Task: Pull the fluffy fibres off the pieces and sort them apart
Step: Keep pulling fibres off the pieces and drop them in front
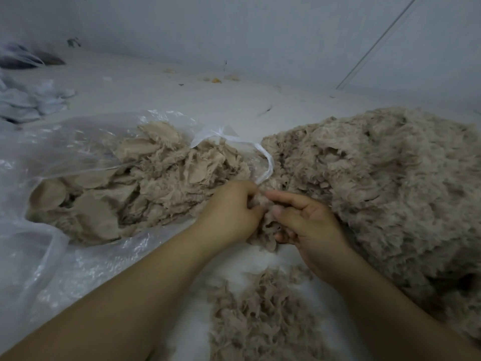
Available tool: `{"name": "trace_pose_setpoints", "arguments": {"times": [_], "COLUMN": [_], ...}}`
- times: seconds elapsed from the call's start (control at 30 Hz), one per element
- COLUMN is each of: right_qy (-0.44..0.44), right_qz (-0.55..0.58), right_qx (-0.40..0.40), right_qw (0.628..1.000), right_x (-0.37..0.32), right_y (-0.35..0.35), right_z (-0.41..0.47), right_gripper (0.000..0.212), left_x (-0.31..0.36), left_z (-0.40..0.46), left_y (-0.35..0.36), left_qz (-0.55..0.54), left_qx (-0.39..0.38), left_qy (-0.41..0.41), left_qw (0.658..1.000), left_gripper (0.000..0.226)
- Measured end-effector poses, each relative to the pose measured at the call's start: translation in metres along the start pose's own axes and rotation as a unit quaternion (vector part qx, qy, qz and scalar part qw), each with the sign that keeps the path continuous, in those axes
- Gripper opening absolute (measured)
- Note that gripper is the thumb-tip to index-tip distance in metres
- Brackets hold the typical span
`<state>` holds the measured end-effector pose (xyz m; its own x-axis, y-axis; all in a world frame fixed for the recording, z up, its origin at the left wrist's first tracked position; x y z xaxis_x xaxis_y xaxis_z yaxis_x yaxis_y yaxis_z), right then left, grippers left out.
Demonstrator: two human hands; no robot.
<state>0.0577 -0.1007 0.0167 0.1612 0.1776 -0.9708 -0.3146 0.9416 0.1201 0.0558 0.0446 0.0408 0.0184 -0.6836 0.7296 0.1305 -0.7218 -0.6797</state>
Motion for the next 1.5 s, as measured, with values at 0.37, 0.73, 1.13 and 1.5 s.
{"name": "trace_pose_setpoints", "arguments": {"times": [0.37,0.73,1.13,1.5], "right_qy": [-0.031,0.051,0.016,-0.027], "right_qz": [-0.015,0.002,0.028,-0.022], "right_qx": [-0.089,0.058,0.026,0.001], "right_qw": [0.995,0.997,0.999,0.999], "right_x": [-0.002,0.008,0.002,0.003], "right_y": [0.007,-0.005,-0.001,-0.004], "right_z": [0.002,0.008,0.001,0.002], "right_gripper": [0.042,0.034,0.028,0.011], "left_x": [0.014,-0.005,0.0,-0.001], "left_z": [-0.012,0.0,-0.002,-0.003], "left_y": [-0.003,-0.02,-0.008,-0.002], "left_qz": [-0.334,-0.492,-0.37,-0.354], "left_qx": [-0.067,0.054,0.024,0.002], "left_qy": [0.018,-0.048,-0.025,-0.031], "left_qw": [0.94,0.868,0.929,0.935], "left_gripper": [0.011,0.019,0.022,0.015]}}
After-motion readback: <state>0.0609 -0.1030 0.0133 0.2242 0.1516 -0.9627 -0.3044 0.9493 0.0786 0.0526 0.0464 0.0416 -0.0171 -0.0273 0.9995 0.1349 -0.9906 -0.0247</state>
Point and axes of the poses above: each hand's wrist, its own z-axis towards the middle knuckle, its own y-axis out of the palm, x = y × z, the point moved 4 cm from there along z, towards the middle knuckle, and after that the axes turned 11 degrees about -y, right-handed, at the moved point
